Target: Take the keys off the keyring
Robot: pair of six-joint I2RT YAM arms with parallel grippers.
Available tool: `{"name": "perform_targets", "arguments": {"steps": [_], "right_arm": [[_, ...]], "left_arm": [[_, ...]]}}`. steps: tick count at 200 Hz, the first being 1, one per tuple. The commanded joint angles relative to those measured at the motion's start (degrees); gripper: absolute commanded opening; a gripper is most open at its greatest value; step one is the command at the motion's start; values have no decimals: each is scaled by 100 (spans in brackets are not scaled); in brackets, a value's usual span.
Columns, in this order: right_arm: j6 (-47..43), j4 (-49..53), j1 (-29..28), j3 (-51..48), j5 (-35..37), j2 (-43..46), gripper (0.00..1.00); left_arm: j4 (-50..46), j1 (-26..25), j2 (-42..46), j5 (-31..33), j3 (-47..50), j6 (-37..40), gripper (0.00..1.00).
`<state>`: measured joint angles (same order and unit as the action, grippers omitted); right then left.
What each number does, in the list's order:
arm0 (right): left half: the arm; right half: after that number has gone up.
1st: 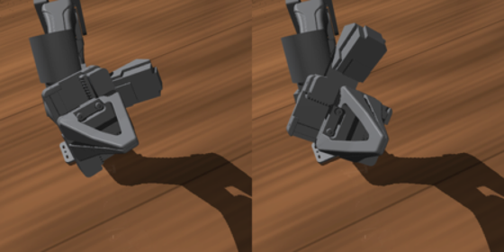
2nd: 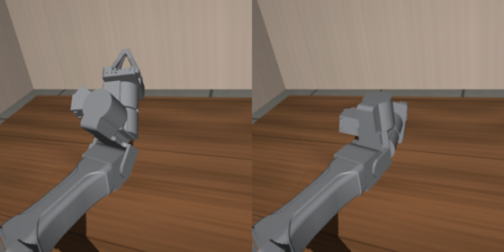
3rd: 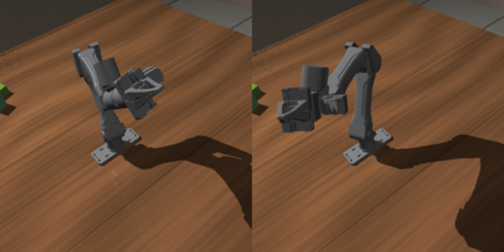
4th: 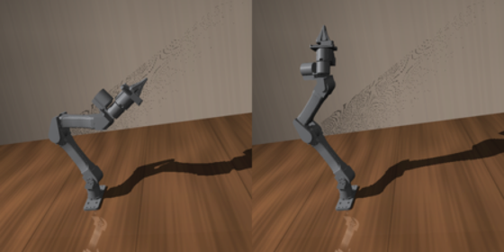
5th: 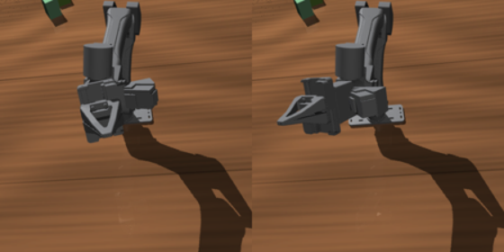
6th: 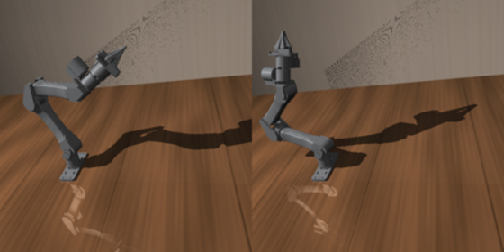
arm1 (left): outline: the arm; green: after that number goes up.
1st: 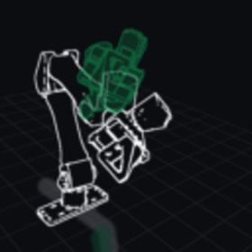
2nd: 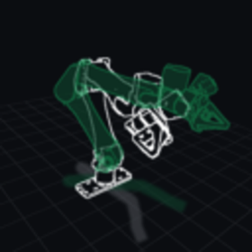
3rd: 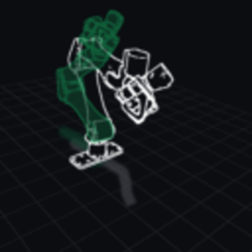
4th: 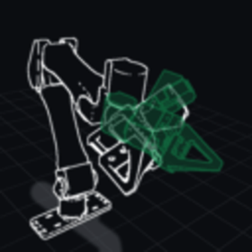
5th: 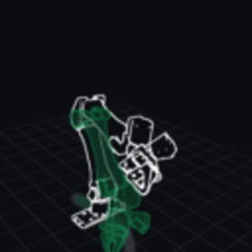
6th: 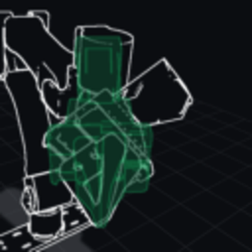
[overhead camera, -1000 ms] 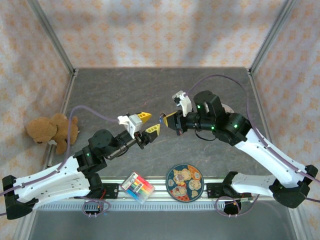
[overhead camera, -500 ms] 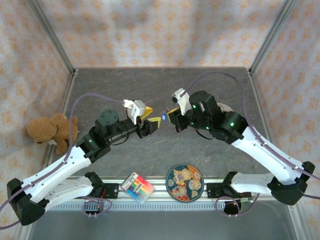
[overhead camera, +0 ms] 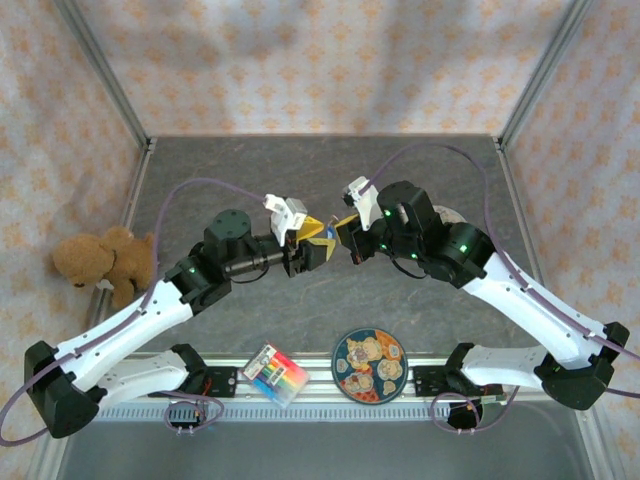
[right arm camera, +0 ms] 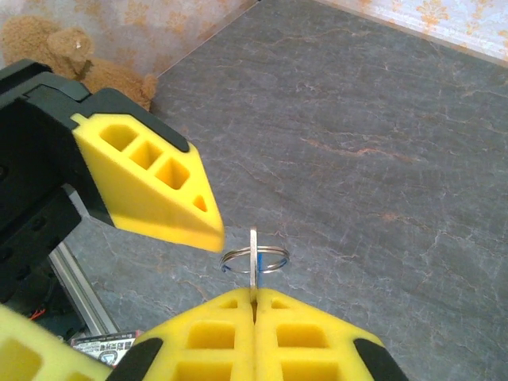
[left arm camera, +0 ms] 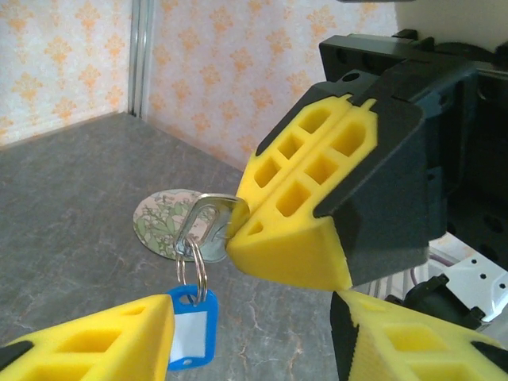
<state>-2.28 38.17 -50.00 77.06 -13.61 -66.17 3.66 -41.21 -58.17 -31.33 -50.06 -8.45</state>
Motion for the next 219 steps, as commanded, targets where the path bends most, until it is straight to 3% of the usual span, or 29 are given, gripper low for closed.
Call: {"name": "perform_targets", "arguments": {"steps": [1, 64, 145, 219], "right_arm": [[-87, 14, -23, 173, -105, 47, 0], [-141, -3, -106, 141, -342, 99, 0], [-73, -42, -119, 91, -363, 193, 0], [251, -80, -56, 27, -248, 294, 0]], "left_arm": [[221, 17, -33, -122, -198, -68, 50], [252, 17, -192, -44, -279, 7, 33], [247, 17, -225, 354, -227, 155, 0], [514, 17, 108, 589, 142, 210, 0]]}}
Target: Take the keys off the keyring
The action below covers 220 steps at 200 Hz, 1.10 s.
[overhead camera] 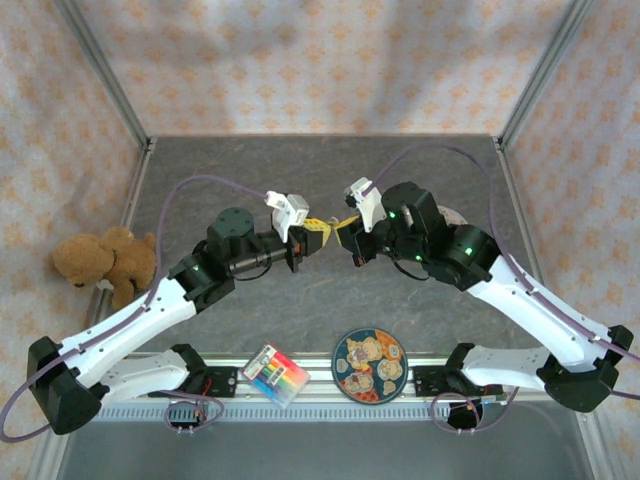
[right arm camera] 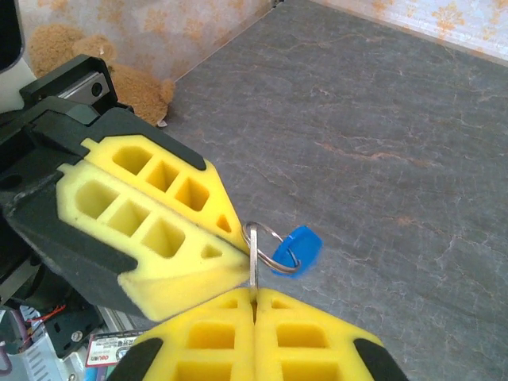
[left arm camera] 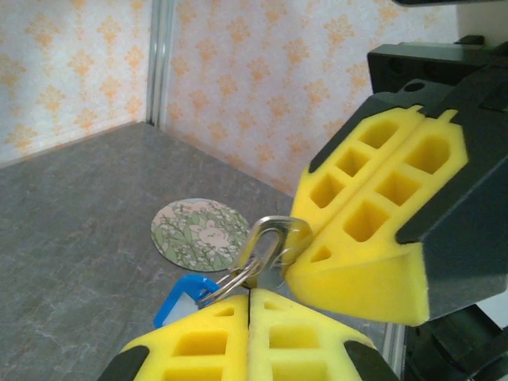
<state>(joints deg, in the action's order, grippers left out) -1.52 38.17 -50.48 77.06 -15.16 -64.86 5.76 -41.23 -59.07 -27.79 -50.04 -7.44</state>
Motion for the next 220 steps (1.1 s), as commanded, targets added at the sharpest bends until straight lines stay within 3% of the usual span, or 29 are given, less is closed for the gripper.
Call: {"name": "perform_targets", "arguments": {"steps": [1, 79, 90, 107, 124, 179, 220], "right_arm": [[181, -81, -7, 23, -93, 169, 0], [370, -211, 205, -86, -414, 240, 0], [372, -201, 205, -95, -448, 229, 0], [370, -179, 209, -99, -474, 215, 0], [361, -210, 199, -121, -556, 215, 0], [316, -207, 196, -119, -691, 195, 0], [301, -201, 204, -109, -682, 219, 0]], "left_arm": [[299, 19, 204, 237, 146, 110, 0], [475, 19, 618, 320, 530, -76, 0], [498, 19, 625, 329, 508, -105, 19], [450, 19, 576, 216, 380, -120, 37], [357, 19, 455, 94, 207, -105, 43], [364, 10, 102, -107, -105, -82, 45], [304, -7, -103, -148, -247, -42, 29]]}}
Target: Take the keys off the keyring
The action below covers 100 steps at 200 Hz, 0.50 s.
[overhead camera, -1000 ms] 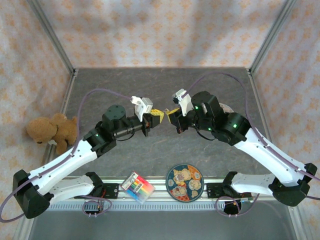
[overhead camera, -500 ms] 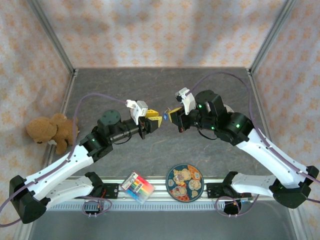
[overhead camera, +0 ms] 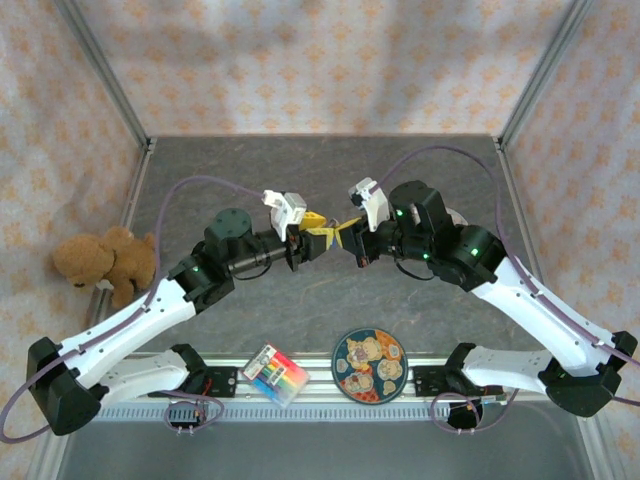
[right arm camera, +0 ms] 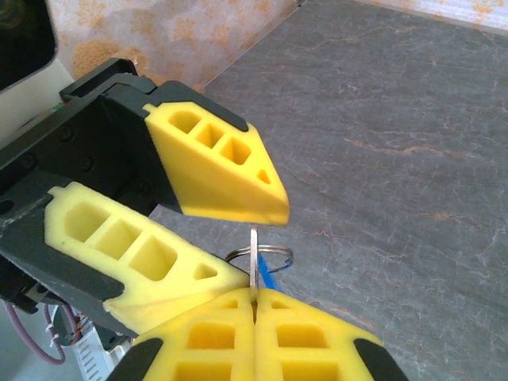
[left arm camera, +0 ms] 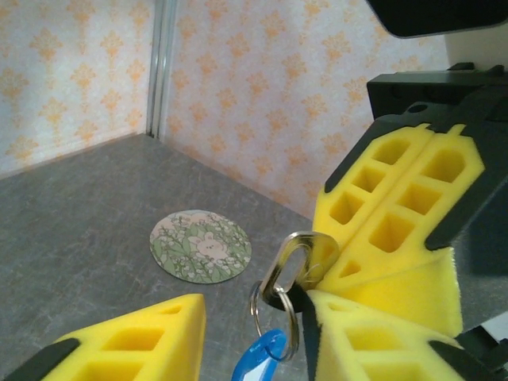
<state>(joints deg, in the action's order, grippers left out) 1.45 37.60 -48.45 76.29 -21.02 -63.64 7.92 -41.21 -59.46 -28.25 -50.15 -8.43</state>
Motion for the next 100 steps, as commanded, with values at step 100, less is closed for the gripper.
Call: {"name": "perform_targets", "arguments": {"steps": [100], "right_arm": [[436, -183, 28, 3, -43, 132, 0]], "left_arm": [[264, -39, 92, 95, -51, 169, 0]]}}
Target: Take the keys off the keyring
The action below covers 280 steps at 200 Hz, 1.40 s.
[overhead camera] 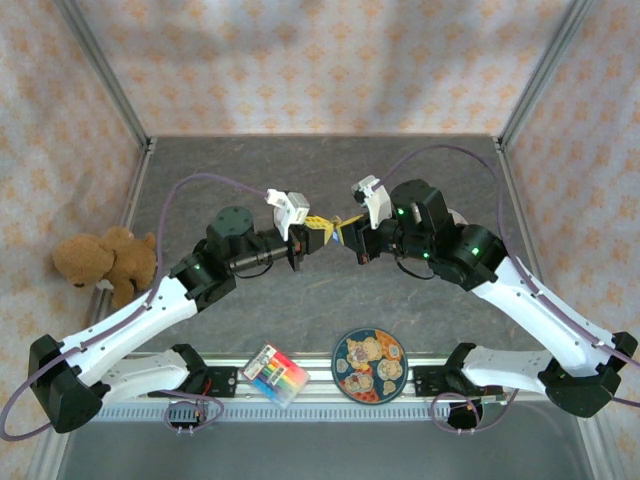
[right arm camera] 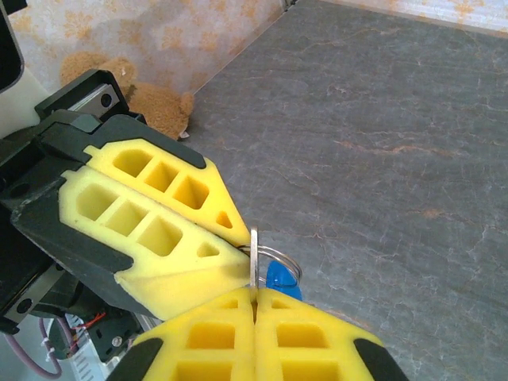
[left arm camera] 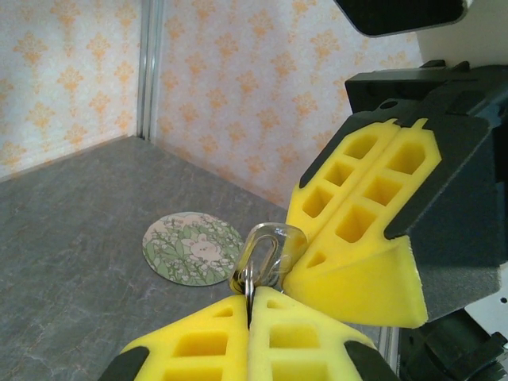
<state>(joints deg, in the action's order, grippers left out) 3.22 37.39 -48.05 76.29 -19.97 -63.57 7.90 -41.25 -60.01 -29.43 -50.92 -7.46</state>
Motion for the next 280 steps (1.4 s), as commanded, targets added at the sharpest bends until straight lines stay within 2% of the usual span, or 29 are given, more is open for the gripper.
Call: {"name": "perform_targets", "arguments": {"steps": [1, 38, 101, 153, 178, 196, 206, 280], "right_arm": [[272, -157, -7, -3, -148, 130, 0], [1091, -535, 273, -287, -631, 203, 0], [2608, -1703, 337, -782, -1540, 339, 0], [2284, -1102, 358, -345, -1165, 271, 0], [2056, -908, 362, -34, -1214, 140, 0], [1863, -746, 358, 119, -1255, 32, 0], [1736, -637, 358, 171, -1231, -4, 0], [996, -301, 358, 241, -1112, -121, 0]], "left_arm": [[274, -37, 151, 216, 27, 71, 0], [909, -48, 415, 397, 379, -1, 0], [1395, -221, 699, 552, 689, 149, 0], [2144, -389, 1208, 892, 1532, 260, 0], [2299, -493, 1341, 1125, 1922, 223, 0], [2277, -548, 1373, 1262, 2069, 135, 29], [2263, -542, 1424, 1327, 2124, 114, 37], [1350, -550, 1568, 1361, 1611, 427, 46]]}}
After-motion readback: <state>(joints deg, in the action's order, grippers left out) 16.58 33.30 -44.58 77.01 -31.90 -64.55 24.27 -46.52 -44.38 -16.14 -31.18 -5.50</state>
